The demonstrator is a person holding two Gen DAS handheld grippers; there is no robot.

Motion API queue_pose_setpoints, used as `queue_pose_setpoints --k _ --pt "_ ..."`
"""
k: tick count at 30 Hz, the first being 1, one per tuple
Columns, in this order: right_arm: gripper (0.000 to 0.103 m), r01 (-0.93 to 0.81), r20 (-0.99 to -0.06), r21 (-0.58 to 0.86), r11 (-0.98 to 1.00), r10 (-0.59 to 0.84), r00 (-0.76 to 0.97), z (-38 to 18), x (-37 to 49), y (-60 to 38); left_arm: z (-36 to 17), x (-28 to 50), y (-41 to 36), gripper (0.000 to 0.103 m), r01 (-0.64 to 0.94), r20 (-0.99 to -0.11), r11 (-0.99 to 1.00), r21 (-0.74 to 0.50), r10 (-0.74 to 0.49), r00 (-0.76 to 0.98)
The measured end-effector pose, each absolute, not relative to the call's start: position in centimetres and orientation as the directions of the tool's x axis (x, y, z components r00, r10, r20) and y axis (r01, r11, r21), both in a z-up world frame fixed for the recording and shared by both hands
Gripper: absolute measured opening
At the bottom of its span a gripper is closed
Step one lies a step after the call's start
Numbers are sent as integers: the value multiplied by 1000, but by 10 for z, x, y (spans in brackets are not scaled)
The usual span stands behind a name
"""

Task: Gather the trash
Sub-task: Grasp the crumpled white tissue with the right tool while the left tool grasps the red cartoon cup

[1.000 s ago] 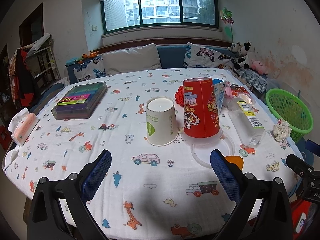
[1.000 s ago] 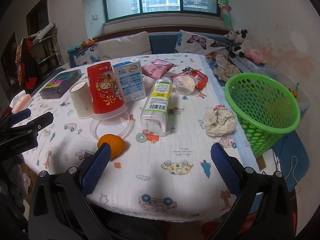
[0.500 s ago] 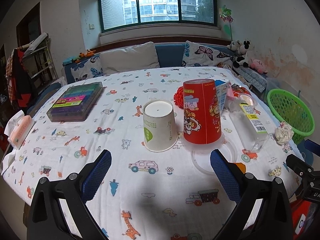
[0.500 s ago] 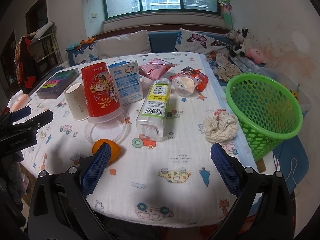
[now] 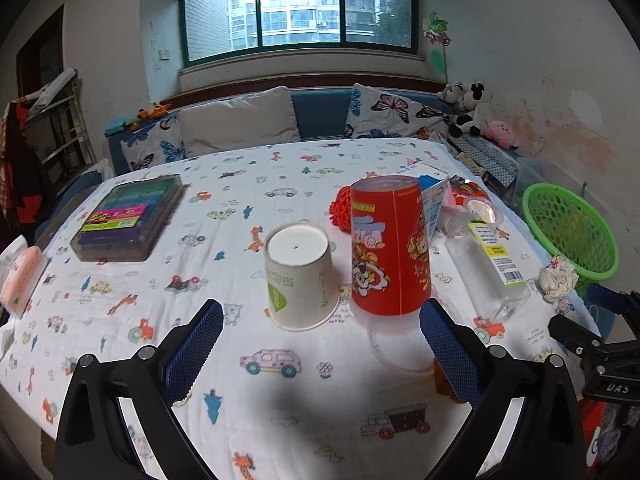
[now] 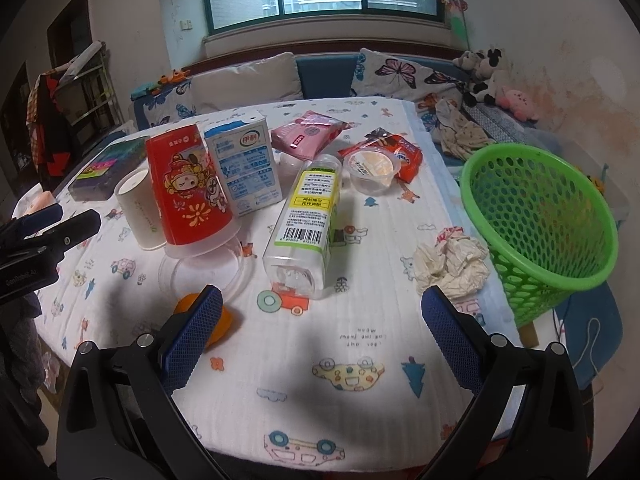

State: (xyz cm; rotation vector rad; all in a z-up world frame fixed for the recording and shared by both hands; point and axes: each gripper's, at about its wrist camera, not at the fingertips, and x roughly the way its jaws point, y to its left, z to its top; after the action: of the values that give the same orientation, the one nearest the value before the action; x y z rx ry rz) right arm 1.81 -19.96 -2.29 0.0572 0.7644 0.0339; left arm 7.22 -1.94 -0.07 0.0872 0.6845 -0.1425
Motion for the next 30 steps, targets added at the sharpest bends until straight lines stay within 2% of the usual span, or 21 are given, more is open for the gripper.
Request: queue_pose_setpoints --k 9,15,23,30 --pt "99 -17 -698 87 996 73 712 -25 34 -203 8 99 -24 94 235 -640 972 -6 -184 746" --pt "99 -27 -704 93 995 85 705 -25 42 -203 12 127 -34 83 312 -663 949 -48 -264 701" --pt "98 -27 -701 98 995 88 708 -21 53 -206 5 161 -53 82 419 -700 907 -52 -332 632" --pt "98 28 -697 96 995 48 715 -16 49 -229 -11 174 -61 74 453 -733 886 -101 -375 568"
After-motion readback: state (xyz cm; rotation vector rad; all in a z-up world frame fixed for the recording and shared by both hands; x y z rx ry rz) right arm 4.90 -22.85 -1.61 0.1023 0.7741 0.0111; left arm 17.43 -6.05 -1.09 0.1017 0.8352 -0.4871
